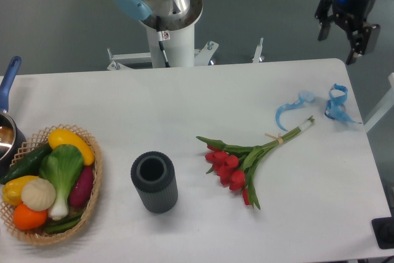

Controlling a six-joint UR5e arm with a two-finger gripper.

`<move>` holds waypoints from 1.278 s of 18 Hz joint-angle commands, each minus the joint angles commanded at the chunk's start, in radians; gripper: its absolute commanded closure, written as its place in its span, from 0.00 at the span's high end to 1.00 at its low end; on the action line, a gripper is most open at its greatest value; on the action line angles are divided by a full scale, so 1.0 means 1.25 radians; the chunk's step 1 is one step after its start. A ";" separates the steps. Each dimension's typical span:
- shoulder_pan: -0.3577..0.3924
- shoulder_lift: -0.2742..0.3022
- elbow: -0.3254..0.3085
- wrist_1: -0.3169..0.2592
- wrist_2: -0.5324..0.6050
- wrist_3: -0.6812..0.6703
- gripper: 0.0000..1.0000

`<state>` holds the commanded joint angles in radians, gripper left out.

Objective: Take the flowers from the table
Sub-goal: 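Move the open gripper from its raised position toward the table, then lower the open gripper over the green stems of the red tulips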

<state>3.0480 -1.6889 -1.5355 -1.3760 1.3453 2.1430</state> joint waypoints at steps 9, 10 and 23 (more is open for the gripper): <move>0.002 0.020 -0.055 0.031 -0.021 -0.032 1.00; 0.000 0.022 -0.067 0.042 -0.028 -0.046 1.00; -0.096 -0.024 -0.142 0.126 -0.117 -0.353 1.00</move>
<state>2.9285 -1.7195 -1.7133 -1.2185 1.1996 1.7014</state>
